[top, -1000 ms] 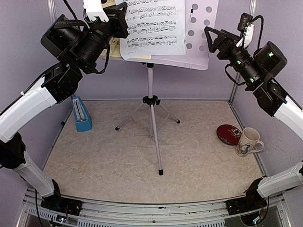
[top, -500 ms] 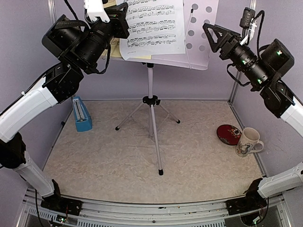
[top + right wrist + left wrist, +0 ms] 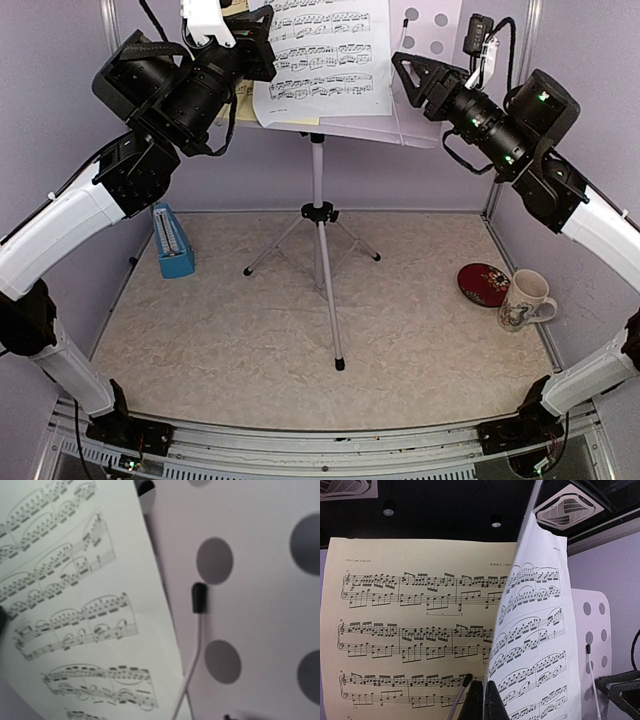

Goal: Set up the instrument practice props

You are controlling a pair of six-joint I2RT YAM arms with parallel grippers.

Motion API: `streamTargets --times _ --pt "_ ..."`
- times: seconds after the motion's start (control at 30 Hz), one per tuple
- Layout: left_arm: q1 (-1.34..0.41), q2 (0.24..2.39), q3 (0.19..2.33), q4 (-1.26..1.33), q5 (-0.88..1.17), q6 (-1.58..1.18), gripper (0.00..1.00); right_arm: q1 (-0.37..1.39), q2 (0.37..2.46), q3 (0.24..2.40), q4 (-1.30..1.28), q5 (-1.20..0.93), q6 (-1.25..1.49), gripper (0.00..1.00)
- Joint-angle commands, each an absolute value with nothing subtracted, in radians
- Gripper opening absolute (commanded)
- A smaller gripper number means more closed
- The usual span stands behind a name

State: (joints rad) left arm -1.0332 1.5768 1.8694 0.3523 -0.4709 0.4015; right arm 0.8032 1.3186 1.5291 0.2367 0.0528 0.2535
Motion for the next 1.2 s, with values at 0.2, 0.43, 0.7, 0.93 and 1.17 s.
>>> streamTargets --times 0.2,0.43,0.7,0.93,1.17 --pt "-1.034 1.588 1.893 0.372 -0.460 0.420 0.00 0.809 1.368 1.567 0.310 0.106 0.287 0.44" --pt "-1.031 1.594 1.896 0.375 -0.456 0.426 0.00 0.808 1.386 1.571 0.334 0.109 0.283 0.28" --pt "-1.029 1.603 1.905 0.376 -0.453 0.428 0.00 0.808 1.397 1.568 0.342 0.139 0.269 0.17" --pt "-1.024 1.614 1.917 0.370 -0.454 0.427 0.00 0.808 1.384 1.545 0.364 0.150 0.235 0.00" --pt "-1.014 1.633 1.940 0.361 -0.445 0.424 0.00 0.808 1.379 1.520 0.399 0.127 0.188 0.00"
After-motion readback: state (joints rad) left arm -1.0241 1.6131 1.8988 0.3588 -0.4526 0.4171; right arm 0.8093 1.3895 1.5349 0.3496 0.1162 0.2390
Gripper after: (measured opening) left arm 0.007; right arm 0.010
